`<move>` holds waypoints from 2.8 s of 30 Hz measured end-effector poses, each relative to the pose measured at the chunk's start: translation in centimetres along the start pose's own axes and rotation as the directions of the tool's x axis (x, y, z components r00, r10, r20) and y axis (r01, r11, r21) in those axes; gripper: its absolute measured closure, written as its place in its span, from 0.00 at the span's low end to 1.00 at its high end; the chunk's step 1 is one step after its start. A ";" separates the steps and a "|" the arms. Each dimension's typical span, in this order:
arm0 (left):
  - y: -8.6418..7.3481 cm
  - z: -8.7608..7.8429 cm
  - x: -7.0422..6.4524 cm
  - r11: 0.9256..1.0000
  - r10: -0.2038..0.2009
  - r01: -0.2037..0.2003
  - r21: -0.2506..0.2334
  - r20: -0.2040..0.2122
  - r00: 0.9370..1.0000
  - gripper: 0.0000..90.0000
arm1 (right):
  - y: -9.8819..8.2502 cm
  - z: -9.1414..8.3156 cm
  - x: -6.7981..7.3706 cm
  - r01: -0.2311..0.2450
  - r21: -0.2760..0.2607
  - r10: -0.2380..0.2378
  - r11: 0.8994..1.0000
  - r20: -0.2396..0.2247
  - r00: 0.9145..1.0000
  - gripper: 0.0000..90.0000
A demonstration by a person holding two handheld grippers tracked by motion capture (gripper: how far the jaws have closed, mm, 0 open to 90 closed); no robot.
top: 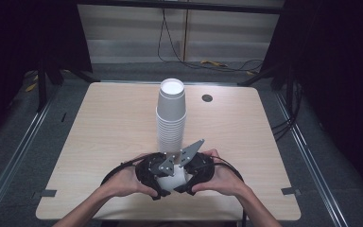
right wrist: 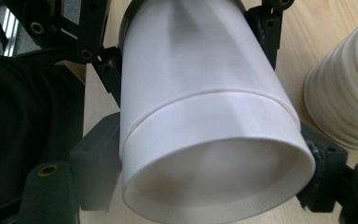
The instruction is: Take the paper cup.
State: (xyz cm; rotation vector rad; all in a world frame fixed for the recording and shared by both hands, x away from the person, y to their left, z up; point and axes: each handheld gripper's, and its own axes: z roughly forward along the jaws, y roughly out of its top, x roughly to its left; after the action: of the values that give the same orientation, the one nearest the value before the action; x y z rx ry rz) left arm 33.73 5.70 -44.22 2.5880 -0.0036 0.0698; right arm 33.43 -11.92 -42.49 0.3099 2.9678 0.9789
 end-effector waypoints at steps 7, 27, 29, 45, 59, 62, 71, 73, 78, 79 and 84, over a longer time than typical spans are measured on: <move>-0.3 -0.4 0.0 0.999 0.035 -0.036 -0.036 -0.009 0.999 0.15 | -0.2 -0.2 0.1 -0.008 0.003 0.008 1.000 -0.013 1.000 0.27; -0.7 -1.1 -0.1 0.992 0.089 -0.092 -0.083 -0.030 0.996 0.15 | -0.4 0.0 0.0 -0.013 0.002 0.013 1.000 -0.019 1.000 0.27; -0.8 -1.2 -0.1 0.991 0.088 -0.091 -0.096 -0.029 0.996 0.15 | -0.4 0.0 0.0 -0.014 -0.001 0.014 1.000 -0.025 1.000 0.27; -1.2 -2.3 0.0 0.974 0.087 -0.092 -0.206 -0.035 0.996 0.17 | -0.4 -0.2 0.0 -0.006 -0.010 0.006 1.000 -0.018 1.000 0.27; -2.0 -3.7 0.1 0.938 0.017 -0.022 -0.347 -0.020 1.000 0.18 | -0.5 -0.1 -0.2 -0.003 0.003 0.003 1.000 -0.011 1.000 0.27; -2.1 -4.2 0.3 0.930 -0.001 -0.009 -0.368 -0.028 1.000 0.18 | -0.6 0.0 -0.2 -0.009 -0.017 0.008 1.000 -0.021 1.000 0.27; -3.1 -4.9 1.0 0.876 -0.092 0.088 -0.475 0.014 0.996 0.17 | -1.2 -0.4 -0.6 -0.050 -0.034 0.050 0.998 -0.005 0.999 0.27; -3.2 -5.0 1.1 0.868 -0.104 0.101 -0.486 0.021 0.994 0.17 | -1.4 -0.5 -0.6 -0.051 -0.041 0.051 0.998 -0.002 0.999 0.27; -3.6 -5.4 1.0 0.834 -0.132 0.139 -0.534 0.051 0.990 0.17 | -1.9 -0.7 -0.8 -0.063 -0.065 0.063 0.996 0.001 0.998 0.27; -3.7 -5.5 1.0 0.831 -0.136 0.143 -0.538 0.052 0.989 0.17 | -2.0 -0.9 -0.9 -0.062 -0.081 0.063 0.995 0.002 0.998 0.26; -4.0 -5.4 1.1 0.810 -0.176 0.159 -0.564 0.025 0.984 0.17 | -2.6 -1.6 -1.3 -0.094 -0.154 0.099 0.984 0.028 0.995 0.26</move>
State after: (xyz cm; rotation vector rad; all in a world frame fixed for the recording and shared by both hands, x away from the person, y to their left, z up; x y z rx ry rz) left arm 34.59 11.94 -41.71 1.9781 0.1891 0.0328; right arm 34.14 -15.14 -42.84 0.4672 2.8490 1.1886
